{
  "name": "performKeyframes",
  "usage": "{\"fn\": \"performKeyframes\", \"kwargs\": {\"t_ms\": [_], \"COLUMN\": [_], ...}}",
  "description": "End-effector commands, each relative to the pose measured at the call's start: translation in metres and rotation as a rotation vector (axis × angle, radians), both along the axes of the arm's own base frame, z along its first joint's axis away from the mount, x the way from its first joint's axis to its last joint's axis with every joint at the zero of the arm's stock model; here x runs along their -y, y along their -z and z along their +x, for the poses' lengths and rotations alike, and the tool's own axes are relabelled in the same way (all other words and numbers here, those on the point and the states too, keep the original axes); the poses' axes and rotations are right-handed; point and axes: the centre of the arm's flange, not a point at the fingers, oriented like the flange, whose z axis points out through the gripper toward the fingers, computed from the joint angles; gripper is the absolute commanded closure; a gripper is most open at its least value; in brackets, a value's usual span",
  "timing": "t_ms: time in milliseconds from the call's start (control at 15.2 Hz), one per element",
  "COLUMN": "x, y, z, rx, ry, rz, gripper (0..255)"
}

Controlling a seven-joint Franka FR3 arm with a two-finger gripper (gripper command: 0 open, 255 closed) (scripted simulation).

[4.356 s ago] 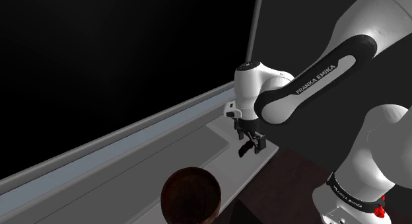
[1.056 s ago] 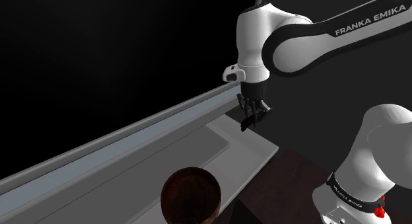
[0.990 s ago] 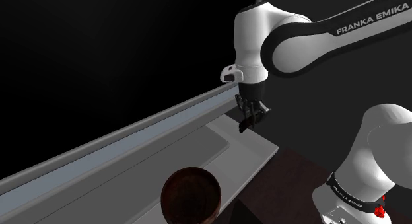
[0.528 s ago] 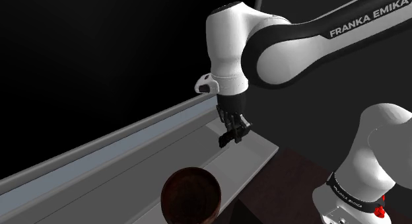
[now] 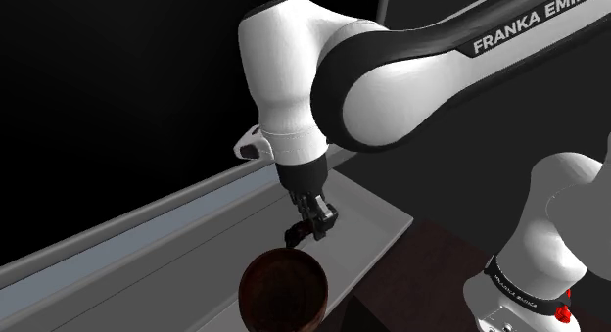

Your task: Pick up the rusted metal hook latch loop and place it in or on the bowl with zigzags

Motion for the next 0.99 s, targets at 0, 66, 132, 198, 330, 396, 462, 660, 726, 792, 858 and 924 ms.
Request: {"fn": "performKeyframes", "kwargs": {"t_ms": [0,66,132,198,330,396,462,660,726,792,858,924], "x": [-0.026,-0.039,-0.052,-0.068,-0.068,-0.068,-0.068,-0.068,-0.068,-0.068,-0.068,-0.068], "y": [0.002,0.002,0.002,0.002,0.012,0.017,0.023,0.039,0.044,0.049,0.054,0.060], "z": [-0.003,-0.004,-0.005,-0.007,-0.007,-0.007,-0.007,-0.007,-0.007,-0.007,-0.007,-0.007], "rx": [-0.001,-0.001,-0.001,-0.001,-0.001,-0.001,-0.001,-0.001,-0.001,-0.001,-0.001,-0.001], "ry": [0.002,0.002,0.002,0.002,0.002,0.002,0.002,0.002,0.002,0.002,0.002,0.002], "rz": [0.001,0.001,0.001,0.001,0.001,0.001,0.001,0.001,0.001,0.001,0.001,0.001], "gripper": [255,255,255,255,255,255,255,255,255,255,255,255]}}
